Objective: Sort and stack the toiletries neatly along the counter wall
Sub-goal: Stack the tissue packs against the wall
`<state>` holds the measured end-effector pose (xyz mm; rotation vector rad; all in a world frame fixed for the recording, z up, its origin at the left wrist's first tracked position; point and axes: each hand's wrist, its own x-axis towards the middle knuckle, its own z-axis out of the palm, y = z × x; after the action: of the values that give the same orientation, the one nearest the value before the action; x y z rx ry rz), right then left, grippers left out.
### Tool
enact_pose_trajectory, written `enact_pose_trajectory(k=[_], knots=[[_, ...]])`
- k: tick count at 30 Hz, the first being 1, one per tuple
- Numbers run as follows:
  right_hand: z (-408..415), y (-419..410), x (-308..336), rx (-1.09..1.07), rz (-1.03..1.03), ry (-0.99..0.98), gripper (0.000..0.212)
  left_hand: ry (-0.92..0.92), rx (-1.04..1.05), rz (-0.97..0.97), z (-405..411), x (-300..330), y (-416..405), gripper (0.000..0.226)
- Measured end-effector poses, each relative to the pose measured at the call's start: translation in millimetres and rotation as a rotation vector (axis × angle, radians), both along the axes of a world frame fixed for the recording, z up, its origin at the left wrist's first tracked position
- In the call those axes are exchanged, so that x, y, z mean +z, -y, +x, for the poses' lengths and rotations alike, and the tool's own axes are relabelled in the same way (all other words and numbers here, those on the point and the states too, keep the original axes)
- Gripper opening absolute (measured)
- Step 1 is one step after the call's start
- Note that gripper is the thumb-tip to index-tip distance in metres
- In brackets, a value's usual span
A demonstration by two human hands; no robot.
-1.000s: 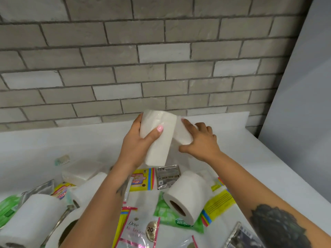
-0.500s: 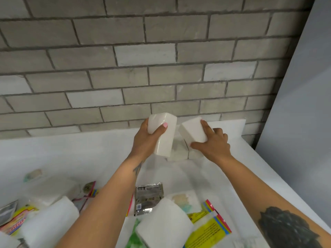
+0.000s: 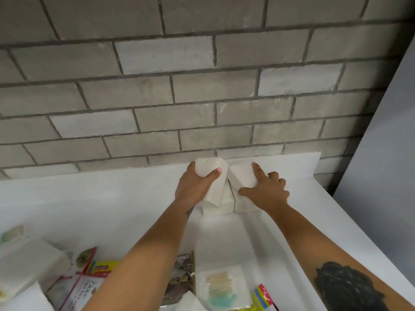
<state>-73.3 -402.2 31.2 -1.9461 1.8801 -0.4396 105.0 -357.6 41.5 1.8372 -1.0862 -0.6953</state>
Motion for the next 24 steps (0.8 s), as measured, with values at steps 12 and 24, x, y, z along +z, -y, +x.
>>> enact_pose_trajectory(k=[12,24], knots=[[7,10,-8,-0.020,0.024,-0.107,0.090,0.388,0.067,0.302,-13,-15,23,0.106],[-20,21,2,0.055,0.105,0.233,0.081,0.039,-0.206,0.260,17,9,6,0.106]])
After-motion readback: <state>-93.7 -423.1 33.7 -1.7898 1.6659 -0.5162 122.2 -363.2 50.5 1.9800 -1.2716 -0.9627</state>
